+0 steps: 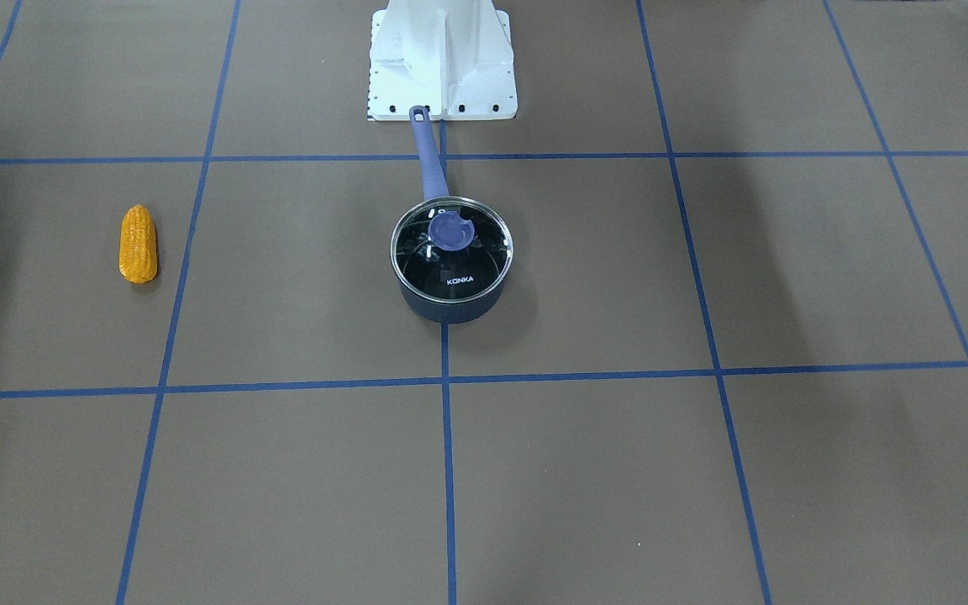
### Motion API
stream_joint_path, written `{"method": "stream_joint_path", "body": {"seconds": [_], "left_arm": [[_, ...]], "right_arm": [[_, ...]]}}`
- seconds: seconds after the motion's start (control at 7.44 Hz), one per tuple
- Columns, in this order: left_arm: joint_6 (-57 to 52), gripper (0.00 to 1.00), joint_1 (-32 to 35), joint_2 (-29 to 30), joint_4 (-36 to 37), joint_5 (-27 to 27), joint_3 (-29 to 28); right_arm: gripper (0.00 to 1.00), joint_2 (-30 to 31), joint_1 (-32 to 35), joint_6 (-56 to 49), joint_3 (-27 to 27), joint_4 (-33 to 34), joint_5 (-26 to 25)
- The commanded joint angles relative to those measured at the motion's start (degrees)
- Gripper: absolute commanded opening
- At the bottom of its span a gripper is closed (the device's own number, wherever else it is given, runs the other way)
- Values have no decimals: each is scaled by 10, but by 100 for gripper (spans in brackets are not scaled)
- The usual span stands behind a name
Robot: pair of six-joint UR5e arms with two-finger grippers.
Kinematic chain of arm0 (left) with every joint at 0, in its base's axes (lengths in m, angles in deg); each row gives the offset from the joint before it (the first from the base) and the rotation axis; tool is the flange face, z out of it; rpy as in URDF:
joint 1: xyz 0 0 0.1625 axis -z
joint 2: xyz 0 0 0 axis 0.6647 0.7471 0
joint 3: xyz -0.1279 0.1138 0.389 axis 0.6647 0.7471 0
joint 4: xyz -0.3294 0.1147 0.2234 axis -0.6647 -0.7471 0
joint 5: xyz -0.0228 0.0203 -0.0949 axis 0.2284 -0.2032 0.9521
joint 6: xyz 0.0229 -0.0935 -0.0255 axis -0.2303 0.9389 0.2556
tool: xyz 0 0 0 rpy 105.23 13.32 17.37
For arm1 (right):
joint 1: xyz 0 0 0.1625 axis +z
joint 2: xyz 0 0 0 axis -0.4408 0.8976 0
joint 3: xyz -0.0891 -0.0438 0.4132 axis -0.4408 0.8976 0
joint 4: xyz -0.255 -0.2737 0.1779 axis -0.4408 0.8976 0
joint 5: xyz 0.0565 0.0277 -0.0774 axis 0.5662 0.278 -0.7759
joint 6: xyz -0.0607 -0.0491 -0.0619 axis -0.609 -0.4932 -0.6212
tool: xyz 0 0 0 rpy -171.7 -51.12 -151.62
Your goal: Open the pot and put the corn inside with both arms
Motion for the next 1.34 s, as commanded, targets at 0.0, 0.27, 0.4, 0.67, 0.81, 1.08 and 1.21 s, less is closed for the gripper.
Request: {"method": "stream_joint_path", "body": {"seconds": [0.0,0.27,0.4,0.67,0.81,1.08,1.21], "left_arm": [[0,98,1,-3,0,1,5],[20,98,0,-2,1,0,13],[56,98,-2,10,3,-2,16],[175,98,-37,38,4,-2,62],[255,97,-69,52,4,-6,87],[378,97,-126,92,4,-18,119],[433,97,-160,109,7,-44,133]], "right_arm": [[100,-1,0,1,0,0,2],[100,-23,-3,29,15,1,2],[100,-15,-34,39,-4,1,3],[100,-15,-113,137,-31,-7,-7],[100,-14,-159,188,-68,-6,-52],[100,6,-214,268,-120,-7,-71],[100,19,-233,283,-138,-7,-69]]}}
